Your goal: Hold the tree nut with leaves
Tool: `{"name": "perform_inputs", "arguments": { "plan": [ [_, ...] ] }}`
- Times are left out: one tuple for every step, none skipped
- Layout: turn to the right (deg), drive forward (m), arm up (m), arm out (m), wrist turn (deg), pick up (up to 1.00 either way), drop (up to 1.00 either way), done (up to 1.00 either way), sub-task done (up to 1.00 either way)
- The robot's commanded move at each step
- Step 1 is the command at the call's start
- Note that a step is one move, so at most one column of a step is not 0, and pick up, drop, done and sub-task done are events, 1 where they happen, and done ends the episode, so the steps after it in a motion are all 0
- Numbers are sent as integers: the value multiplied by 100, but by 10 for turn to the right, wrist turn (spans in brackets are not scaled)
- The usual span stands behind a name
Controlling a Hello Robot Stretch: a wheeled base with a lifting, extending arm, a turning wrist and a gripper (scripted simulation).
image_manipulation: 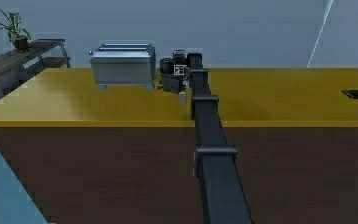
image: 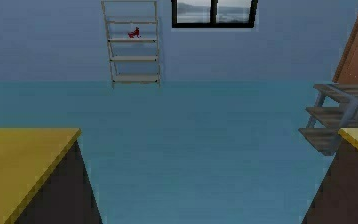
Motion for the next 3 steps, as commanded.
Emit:
{"name": "perform_inputs", "arguments": {
  "plan": [
    [0, 0, 0, 0, 0, 100, 0, 0, 0],
    [0, 0, 6, 0, 0, 0, 0, 0, 0],
    [0, 0, 0, 0, 0, 0, 0, 100, 0]
  ]
}}
